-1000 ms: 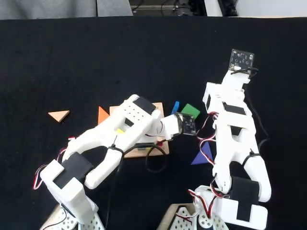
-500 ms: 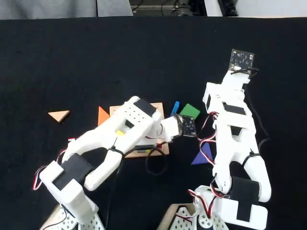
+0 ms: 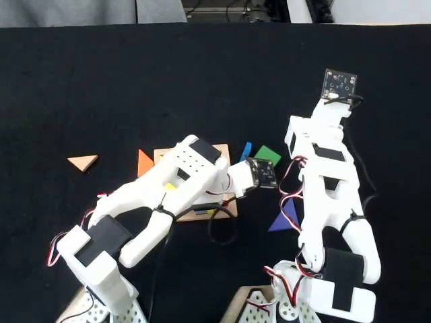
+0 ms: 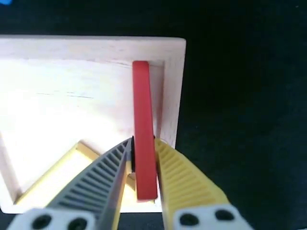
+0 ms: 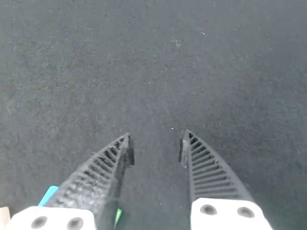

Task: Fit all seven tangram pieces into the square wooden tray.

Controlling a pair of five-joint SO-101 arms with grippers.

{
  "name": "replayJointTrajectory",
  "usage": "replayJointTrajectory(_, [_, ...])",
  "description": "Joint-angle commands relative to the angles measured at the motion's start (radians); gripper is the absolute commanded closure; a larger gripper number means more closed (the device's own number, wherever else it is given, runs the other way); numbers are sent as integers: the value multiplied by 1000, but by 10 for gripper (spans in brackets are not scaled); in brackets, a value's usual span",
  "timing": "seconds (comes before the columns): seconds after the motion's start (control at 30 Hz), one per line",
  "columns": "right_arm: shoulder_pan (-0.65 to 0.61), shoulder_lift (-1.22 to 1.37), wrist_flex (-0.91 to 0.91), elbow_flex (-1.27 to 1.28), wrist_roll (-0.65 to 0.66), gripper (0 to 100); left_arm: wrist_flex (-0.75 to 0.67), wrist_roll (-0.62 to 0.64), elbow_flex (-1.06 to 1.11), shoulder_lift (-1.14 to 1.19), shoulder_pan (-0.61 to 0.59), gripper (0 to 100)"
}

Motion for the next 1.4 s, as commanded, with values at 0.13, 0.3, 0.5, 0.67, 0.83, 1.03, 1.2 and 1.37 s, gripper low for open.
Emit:
replayJointTrajectory(0.13, [0,-4,-18,-24,-6,832,8,58,-39,-29,7,832])
replayJointTrajectory(0.3, [0,-4,-18,-24,-6,832,2,80,-47,-35,5,809])
replayJointTrajectory(0.5, [0,-4,-18,-24,-5,832,0,43,-137,-29,-93,809])
replayJointTrajectory(0.67, [0,-4,-18,-24,-5,832,8,37,-202,-29,-143,809])
replayJointTrajectory(0.83, [0,-4,-21,-24,-5,832,6,-38,-206,-32,-145,809])
replayJointTrajectory(1.03, [0,-4,-21,-24,-5,832,-141,-34,-200,-23,-205,809])
replayJointTrajectory(1.2, [0,-4,-23,-24,-5,832,-368,41,-53,-23,-222,809])
replayJointTrajectory(1.37, [0,-4,-23,-24,-5,832,-450,51,82,-34,-202,809])
